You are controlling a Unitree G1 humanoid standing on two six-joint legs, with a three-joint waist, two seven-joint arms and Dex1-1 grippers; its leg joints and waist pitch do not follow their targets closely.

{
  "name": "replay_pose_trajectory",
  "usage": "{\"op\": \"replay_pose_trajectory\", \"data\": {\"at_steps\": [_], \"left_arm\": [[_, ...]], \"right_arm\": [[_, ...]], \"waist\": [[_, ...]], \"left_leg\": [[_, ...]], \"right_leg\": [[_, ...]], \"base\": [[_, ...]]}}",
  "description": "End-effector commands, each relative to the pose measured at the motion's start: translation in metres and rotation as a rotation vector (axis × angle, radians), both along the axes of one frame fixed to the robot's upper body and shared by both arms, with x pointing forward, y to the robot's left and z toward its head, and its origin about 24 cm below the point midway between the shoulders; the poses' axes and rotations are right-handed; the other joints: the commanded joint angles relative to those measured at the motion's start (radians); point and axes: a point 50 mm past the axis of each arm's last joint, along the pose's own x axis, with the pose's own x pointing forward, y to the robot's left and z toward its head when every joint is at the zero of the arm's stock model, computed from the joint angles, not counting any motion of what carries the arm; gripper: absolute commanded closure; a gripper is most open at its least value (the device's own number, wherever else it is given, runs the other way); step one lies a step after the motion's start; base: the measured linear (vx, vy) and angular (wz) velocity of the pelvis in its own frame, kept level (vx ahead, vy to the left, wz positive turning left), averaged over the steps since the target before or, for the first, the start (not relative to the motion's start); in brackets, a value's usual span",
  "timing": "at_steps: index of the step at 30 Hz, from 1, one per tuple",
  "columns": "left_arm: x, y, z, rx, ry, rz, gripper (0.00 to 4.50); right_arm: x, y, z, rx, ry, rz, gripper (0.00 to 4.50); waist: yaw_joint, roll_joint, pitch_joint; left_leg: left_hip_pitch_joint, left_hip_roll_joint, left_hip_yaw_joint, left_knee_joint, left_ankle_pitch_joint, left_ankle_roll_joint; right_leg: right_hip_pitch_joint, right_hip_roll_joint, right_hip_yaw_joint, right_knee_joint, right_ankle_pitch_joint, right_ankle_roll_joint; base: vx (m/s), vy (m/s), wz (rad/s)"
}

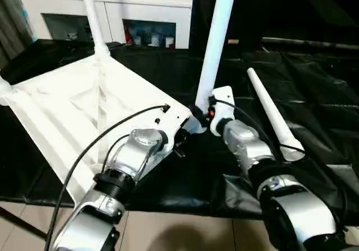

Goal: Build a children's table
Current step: Rotate leg to tighten

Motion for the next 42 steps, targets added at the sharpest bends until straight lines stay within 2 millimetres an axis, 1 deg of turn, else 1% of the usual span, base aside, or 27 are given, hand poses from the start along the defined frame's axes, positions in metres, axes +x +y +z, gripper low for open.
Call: {"op": "replay_pose_trajectory", "data": {"at_steps": [1,4,5,6,7,8,9,10,11,12,13,14,16,17,18,19,20,21,23,25,30,31,33,36,37,38,42], "left_arm": [[0.003,0.000,0.012,0.009,-0.068,-0.042,4.50],[0.002,0.003,0.012,0.021,-0.072,-0.083,4.50],[0.000,0.005,0.011,0.030,-0.069,-0.124,4.50],[-0.001,0.006,0.011,0.033,-0.064,-0.140,4.50],[-0.003,0.008,0.010,0.039,-0.062,-0.171,4.50],[-0.003,0.008,0.010,0.039,-0.062,-0.171,4.50],[-0.008,0.010,0.010,0.047,-0.074,-0.266,4.50],[-0.009,0.010,0.010,0.049,-0.076,-0.293,4.50],[-0.014,0.011,0.010,0.045,-0.078,-0.362,4.50],[-0.017,0.013,0.010,0.044,-0.063,-0.408,4.50],[-0.020,0.014,0.009,0.045,-0.057,-0.440,4.50],[-0.028,0.015,0.010,0.035,-0.041,-0.543,4.50],[-0.028,0.015,0.010,0.035,-0.041,-0.543,4.50],[-0.034,0.018,0.010,0.031,-0.015,-0.610,4.50],[-0.037,0.020,0.010,0.029,-0.001,-0.633,4.50],[-0.037,0.020,0.010,0.028,0.002,-0.638,4.50],[-0.038,0.020,0.011,0.023,0.005,-0.651,4.50],[-0.039,0.021,0.011,0.016,0.010,-0.665,4.50],[-0.040,0.022,0.012,0.013,0.013,-0.678,4.50],[-0.040,0.021,0.012,0.014,0.010,-0.682,4.50],[-0.041,0.022,0.012,0.014,0.009,-0.688,4.50],[-0.041,0.022,0.013,0.015,0.009,-0.687,4.50],[-0.040,0.022,0.013,0.017,0.005,-0.682,4.50],[-0.040,0.023,0.012,0.018,0.004,-0.680,4.50],[-0.040,0.023,0.012,0.019,0.004,-0.679,4.50],[-0.040,0.023,0.012,0.019,0.005,-0.678,4.50],[-0.040,0.023,0.012,0.019,0.005,-0.676,4.50]], "right_arm": [[-0.009,0.001,-0.013,0.019,0.072,0.084,1.31],[-0.009,-0.009,-0.006,0.006,0.037,0.162,1.13],[-0.012,-0.019,-0.002,-0.019,0.011,0.232,0.96],[-0.014,-0.024,0.000,-0.030,0.002,0.270,0.96],[-0.017,-0.030,0.001,-0.047,-0.008,0.318,0.96],[-0.017,-0.030,0.001,-0.047,-0.008,0.318,0.96],[-0.024,-0.044,0.005,-0.076,-0.021,0.401,0.96],[-0.027,-0.048,0.005,-0.084,-0.023,0.425,0.96],[-0.032,-0.055,0.007,-0.097,-0.026,0.478,0.96],[-0.037,-0.060,0.008,-0.108,-0.024,0.517,0.96],[-0.039,-0.063,0.009,-0.117,-0.024,0.538,0.96],[-0.046,-0.069,0.010,-0.136,-0.023,0.590,0.96],[-0.046,-0.069,0.010,-0.136,-0.023,0.590,0.96],[-0.052,-0.072,0.013,-0.146,-0.025,0.632,0.96],[-0.055,-0.072,0.014,-0.151,-0.029,0.651,0.96],[-0.056,-0.072,0.014,-0.153,-0.030,0.657,0.96],[-0.057,-0.070,0.014,-0.156,-0.034,0.669,0.96],[-0.058,-0.069,0.014,-0.156,-0.036,0.682,0.96],[-0.060,-0.066,0.014,-0.155,-0.041,0.700,0.96],[-0.063,-0.061,0.013,-0.157,-0.037,0.728,0.96],[-0.066,-0.058,0.009,-0.181,-0.023,0.754,0.96],[-0.067,-0.059,0.009,-0.186,-0.021,0.756,0.96],[-0.067,-0.060,0.008,-0.203,-0.018,0.762,1.22],[-0.068,-0.061,0.007,-0.222,-0.013,0.769,1.22],[-0.068,-0.062,0.007,-0.226,-0.011,0.771,1.46],[-0.069,-0.063,0.006,-0.229,-0.009,0.771,1.56],[-0.068,-0.063,0.006,-0.226,-0.006,0.765,1.72]], "waist": [[0.009,0.004,-0.056],[0.015,0.003,-0.058],[0.017,0.005,-0.057],[0.020,0.006,-0.057],[0.025,0.006,-0.060],[0.027,0.005,-0.060],[0.033,0.008,-0.060],[0.033,0.008,-0.060],[0.041,0.005,-0.064],[0.043,0.009,-0.065],[0.048,0.007,-0.066],[0.051,0.007,-0.064],[0.051,0.008,-0.063],[0.054,0.015,-0.061],[0.057,0.013,-0.063],[0.058,0.013,-0.061],[0.058,0.014,-0.059],[0.061,0.020,-0.060],[0.065,0.017,-0.060],[0.065,0.016,-0.061],[0.066,0.015,-0.062],[0.065,0.013,-0.062],[0.064,0.014,-0.062],[0.065,0.014,-0.064],[0.065,0.011,-0.064],[0.066,0.012,-0.064],[0.066,0.012,-0.065]], "left_leg": [[-0.002,0.014,0.015,-0.052,-0.136,0.079],[-0.001,0.015,0.015,-0.049,-0.127,0.091],[-0.002,0.015,0.016,-0.049,-0.120,0.096],[0.000,0.015,0.016,-0.049,-0.119,0.099],[0.002,0.017,0.017,-0.046,-0.110,0.105],[0.002,0.017,0.018,-0.045,-0.102,0.110],[0.003,0.016,0.018,-0.044,-0.097,0.115],[0.003,0.016,0.018,-0.044,-0.097,0.115],[0.002,0.017,0.019,-0.040,-0.077,0.126],[0.001,0.017,0.020,-0.038,-0.070,0.127],[0.003,0.017,0.020,-0.038,-0.061,0.130],[0.002,0.017,0.019,-0.039,-0.059,0.130],[0.004,0.019,0.022,-0.040,-0.078,0.125],[0.010,0.022,0.022,-0.042,-0.104,0.114],[0.010,0.023,0.023,-0.041,-0.107,0.110],[0.010,0.025,0.024,-0.043,-0.111,0.103],[0.011,0.024,0.025,-0.044,-0.119,0.101],[0.013,0.025,0.027,-0.043,-0.130,0.092],[0.011,0.024,0.028,-0.043,-0.129,0.079],[0.010,0.023,0.028,-0.043,-0.124,0.075],[0.008,0.020,0.028,-0.041,-0.110,0.074],[0.007,0.020,0.028,-0.040,-0.107,0.075],[0.008,0.020,0.028,-0.040,-0.107,0.074],[0.008,0.020,0.028,-0.038,-0.099,0.076],[0.007,0.019,0.028,-0.038,-0.093,0.079],[0.007,0.019,0.028,-0.037,-0.092,0.081],[0.007,0.018,0.029,-0.036,-0.089,0.087]], "right_leg": [[0.054,-0.061,0.052,-0.078,-0.016,-0.238],[0.058,-0.060,0.052,-0.075,0.021,-0.246],[0.057,-0.060,0.052,-0.074,0.039,-0.251],[0.058,-0.059,0.051,-0.074,0.042,-0.250],[0.060,-0.058,0.051,-0.071,0.070,-0.251],[0.059,-0.057,0.051,-0.071,0.086,-0.251],[0.061,-0.056,0.051,-0.072,0.115,-0.252],[0.061,-0.056,0.051,-0.072,0.115,-0.252],[0.064,-0.057,0.051,-0.065,0.160,-0.255],[0.063,-0.057,0.052,-0.063,0.175,-0.255],[0.063,-0.056,0.050,-0.061,0.192,-0.258],[0.062,-0.056,0.049,-0.060,0.189,-0.261],[0.059,-0.056,0.050,-0.061,0.167,-0.262],[0.055,-0.055,0.049,-0.067,0.130,-0.263],[0.057,-0.057,0.050,-0.064,0.124,-0.263],[0.057,-0.057,0.050,-0.063,0.114,-0.262],[0.053,-0.056,0.050,-0.065,0.101,-0.262],[0.052,-0.056,0.051,-0.067,0.088,-0.261],[0.054,-0.057,0.051,-0.065,0.090,-0.253],[0.055,-0.057,0.052,-0.063,0.091,-0.250],[0.057,-0.058,0.052,-0.062,0.098,-0.241],[0.058,-0.057,0.051,-0.061,0.098,-0.241],[0.057,-0.056,0.051,-0.061,0.097,-0.241],[0.057,-0.056,0.052,-0.059,0.106,-0.242],[0.058,-0.056,0.052,-0.058,0.114,-0.243],[0.058,-0.055,0.051,-0.058,0.114,-0.243],[0.058,-0.055,0.052,-0.057,0.119,-0.243]], "base": [[0.000,0.000,0.00],[0.000,0.000,0.00],[0.000,0.000,0.00],[0.000,0.000,0.00],[0.000,0.000,0.00],[0.000,0.000,0.00],[0.000,0.000,0.00],[0.000,0.000,0.00],[0.000,0.000,0.00],[0.000,0.000,0.00],[0.000,0.000,0.00],[0.000,0.000,0.00],[0.000,0.000,0.00],[0.000,0.000,0.00],[0.000,0.000,0.00],[0.000,0.000,0.00],[0.000,0.000,0.00],[0.000,0.000,0.00],[0.000,0.000,0.00],[0.000,0.000,0.00],[0.000,0.000,0.00],[0.000,0.000,0.00],[0.000,0.000,0.00],[0.000,0.000,0.00],[0.000,0.000,0.00],[0.000,0.000,0.00],[0.000,0.000,0.00]]}}
